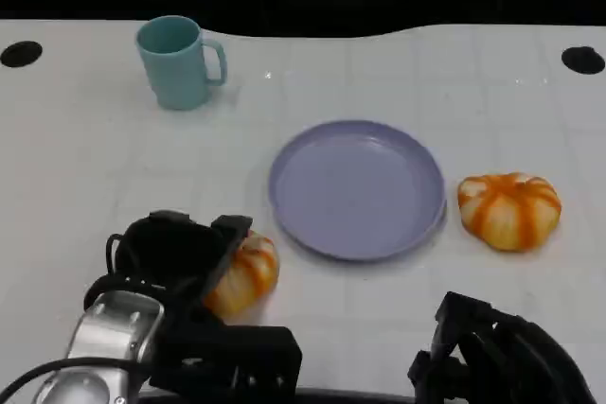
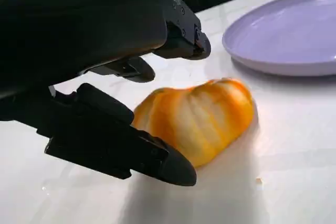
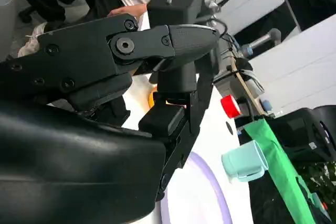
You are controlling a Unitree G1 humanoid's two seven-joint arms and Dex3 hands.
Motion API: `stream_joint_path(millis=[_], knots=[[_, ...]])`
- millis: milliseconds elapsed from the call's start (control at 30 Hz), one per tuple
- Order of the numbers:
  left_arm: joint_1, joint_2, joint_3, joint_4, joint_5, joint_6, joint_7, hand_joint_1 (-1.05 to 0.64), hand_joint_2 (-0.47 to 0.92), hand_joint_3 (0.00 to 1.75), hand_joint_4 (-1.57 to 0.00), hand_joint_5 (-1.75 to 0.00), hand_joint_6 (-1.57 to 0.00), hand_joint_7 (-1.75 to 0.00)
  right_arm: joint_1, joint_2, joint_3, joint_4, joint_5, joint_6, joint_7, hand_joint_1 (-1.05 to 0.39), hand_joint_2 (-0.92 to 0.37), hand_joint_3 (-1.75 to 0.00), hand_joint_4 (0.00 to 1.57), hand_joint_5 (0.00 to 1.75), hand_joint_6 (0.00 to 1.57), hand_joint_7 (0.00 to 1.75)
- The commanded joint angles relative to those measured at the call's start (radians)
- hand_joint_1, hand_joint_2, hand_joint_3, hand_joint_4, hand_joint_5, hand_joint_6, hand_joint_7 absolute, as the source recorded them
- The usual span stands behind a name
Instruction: Grasp the bread from the table and place it into the plate.
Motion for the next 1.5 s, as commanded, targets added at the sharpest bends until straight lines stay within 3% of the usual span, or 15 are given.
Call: stream_joint_path(millis=[33, 333, 467, 500, 533, 600, 667, 700, 800, 1033, 1067, 1100, 1233, 1300, 1500], knots=[[-0.045, 0.002, -0.026, 0.09, -0.027, 0.014, 0.041, -0.74, 0.86, 0.0, -0.37, -0.11, -0.23, 0.0, 0.008, -0.007, -0.007, -0.013, 0.006, 0.001, -0.004, -0.7, -0.92, -0.23, 0.86, 1.62, 0.76, 1.33], [-0.124, -0.007, -0.073, 0.269, -0.108, 0.012, 0.118, -0.64, 0.88, 0.01, -0.47, -0.1, -0.31, -0.02, 0.01, -0.006, -0.006, -0.012, 0.006, -0.002, -0.002, -0.69, -0.92, -0.23, 0.86, 1.61, 0.76, 1.34], [-0.153, -0.005, -0.091, 0.343, -0.155, -0.008, 0.137, -0.49, 0.88, 0.0, -0.75, -0.19, -0.51, -0.05, 0.011, -0.007, -0.005, -0.013, 0.004, -0.009, 0.002, -0.69, -0.92, -0.23, 0.86, 1.62, 0.77, 1.34], [-0.156, -0.002, -0.096, 0.36, -0.164, -0.022, 0.161, -0.43, 0.88, 0.0, -0.79, -0.42, -0.61, -0.05, 0.012, -0.007, -0.004, -0.015, 0.0, -0.011, -0.001, -0.7, -0.92, -0.23, 0.86, 1.62, 0.77, 1.35], [-0.16, 0.0, -0.101, 0.381, -0.172, -0.036, 0.183, -0.39, 0.88, 0.0, -0.75, -0.82, -0.71, -0.04, 0.013, -0.008, -0.004, -0.016, -0.002, -0.012, -0.002, -0.7, -0.92, -0.24, 0.86, 1.62, 0.77, 1.35], [-0.166, 0.005, -0.109, 0.419, -0.187, -0.067, 0.236, -0.33, 0.91, 0.01, -0.76, -1.22, -0.92, -0.07, 0.013, -0.009, -0.004, -0.017, -0.003, -0.011, -0.003, -0.7, -0.92, -0.24, 0.86, 1.62, 0.77, 1.36], [-0.166, 0.013, -0.116, 0.448, -0.197, -0.104, 0.303, -0.33, 0.92, 0.03, -0.81, -1.31, -1.06, -0.1, 0.015, -0.01, -0.005, -0.02, 0.0, -0.006, -0.003, -0.7, -0.92, -0.24, 0.86, 1.62, 0.76, 1.35], [-0.167, 0.017, -0.12, 0.459, -0.199, -0.116, 0.329, -0.35, 0.92, 0.04, -0.79, -1.45, -1.12, -0.1, 0.016, -0.01, -0.005, -0.023, 0.001, -0.004, -0.004, -0.7, -0.92, -0.24, 0.86, 1.62, 0.76, 1.35], [-0.166, 0.028, -0.132, 0.477, -0.201, -0.14, 0.392, -0.37, 0.92, 0.07, -0.77, -1.63, -1.15, -0.1, 0.017, -0.01, -0.005, -0.023, -0.003, -0.01, -0.004, -0.7, -0.92, -0.25, 0.85, 1.61, 0.75, 1.35], [-0.161, 0.044, -0.155, 0.505, -0.182, -0.167, 0.575, -0.35, 0.92, 0.15, -0.81, -1.75, -1.2, -0.14, 0.019, -0.01, -0.006, -0.027, -0.002, -0.009, -0.005, -0.7, -0.92, -0.26, 0.84, 1.61, 0.74, 1.34], [-0.161, 0.045, -0.158, 0.511, -0.181, -0.174, 0.604, -0.34, 0.92, 0.13, -0.82, -1.75, -1.15, -0.3, 0.019, -0.01, -0.006, -0.027, -0.001, -0.007, -0.005, -0.7, -0.92, -0.26, 0.84, 1.61, 0.74, 1.34], [-0.161, 0.046, -0.157, 0.516, -0.184, -0.182, 0.628, -0.32, 0.92, 0.14, -0.82, -1.75, -0.97, -0.72, 0.02, -0.01, -0.006, -0.027, -0.002, -0.008, -0.005, -0.7, -0.92, -0.25, 0.84, 1.61, 0.74, 1.34], [-0.157, 0.052, -0.152, 0.539, -0.189, -0.219, 0.774, -0.26, 0.92, 0.13, -0.79, -1.75, -0.66, -1.52, 0.019, -0.008, -0.006, -0.026, -0.005, -0.009, -0.009, -0.7, -0.92, -0.25, 0.84, 1.61, 0.74, 1.35], [-0.152, 0.061, -0.148, 0.532, -0.191, -0.226, 0.798, -0.25, 0.92, 0.15, -0.77, -1.75, -0.61, -1.64, 0.017, -0.008, -0.004, -0.024, -0.008, -0.013, -0.009, -0.7, -0.92, -0.25, 0.84, 1.62, 0.75, 1.36], [-0.109, 0.085, -0.097, 0.447, -0.241, -0.241, 0.813, -0.21, 0.92, 0.2, -0.75, -1.75, -0.56, -1.74, 0.012, -0.005, -0.005, -0.014, 0.0, -0.009, -0.005, -0.7, -0.92, -0.25, 0.85, 1.62, 0.74, 1.36]])
